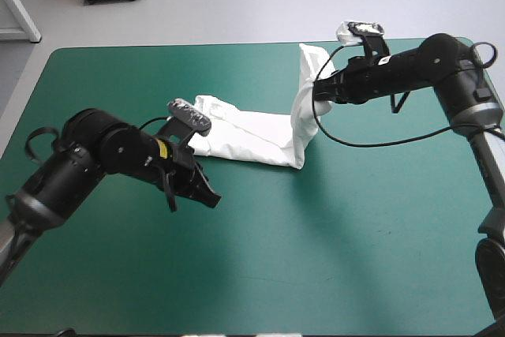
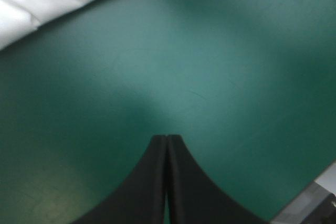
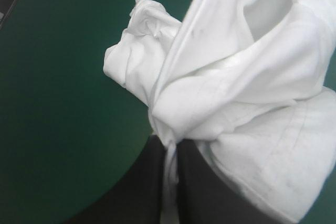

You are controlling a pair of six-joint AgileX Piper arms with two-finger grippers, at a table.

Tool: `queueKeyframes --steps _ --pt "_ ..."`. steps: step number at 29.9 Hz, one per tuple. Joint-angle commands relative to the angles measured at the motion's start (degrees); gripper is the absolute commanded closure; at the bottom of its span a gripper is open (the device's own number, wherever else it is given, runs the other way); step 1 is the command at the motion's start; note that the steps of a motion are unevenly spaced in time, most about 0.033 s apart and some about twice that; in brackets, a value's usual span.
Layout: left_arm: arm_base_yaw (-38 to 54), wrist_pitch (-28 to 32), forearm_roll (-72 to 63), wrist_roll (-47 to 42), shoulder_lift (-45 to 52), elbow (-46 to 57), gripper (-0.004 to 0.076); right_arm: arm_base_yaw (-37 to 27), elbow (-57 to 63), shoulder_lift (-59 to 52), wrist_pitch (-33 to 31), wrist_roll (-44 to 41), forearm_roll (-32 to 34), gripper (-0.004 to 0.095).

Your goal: Fold the cloth

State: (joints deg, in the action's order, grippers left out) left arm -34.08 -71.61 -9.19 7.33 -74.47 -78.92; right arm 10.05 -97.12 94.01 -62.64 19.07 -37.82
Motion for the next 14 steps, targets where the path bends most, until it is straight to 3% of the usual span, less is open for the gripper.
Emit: queueKeyframes --steps 1,14 --pt "0.0 -1.9 -4.6 -1.2 7.8 3.2 0.0746 2.9 -1.9 -0.3 4.3 1.5 -3.6 0.0925" --pt "0.0 -1.9 -17.3 -1.2 11.3 5.8 0.0746 14.3 -3.2 8.8 15.2 4.5 -4.7 0.0925"
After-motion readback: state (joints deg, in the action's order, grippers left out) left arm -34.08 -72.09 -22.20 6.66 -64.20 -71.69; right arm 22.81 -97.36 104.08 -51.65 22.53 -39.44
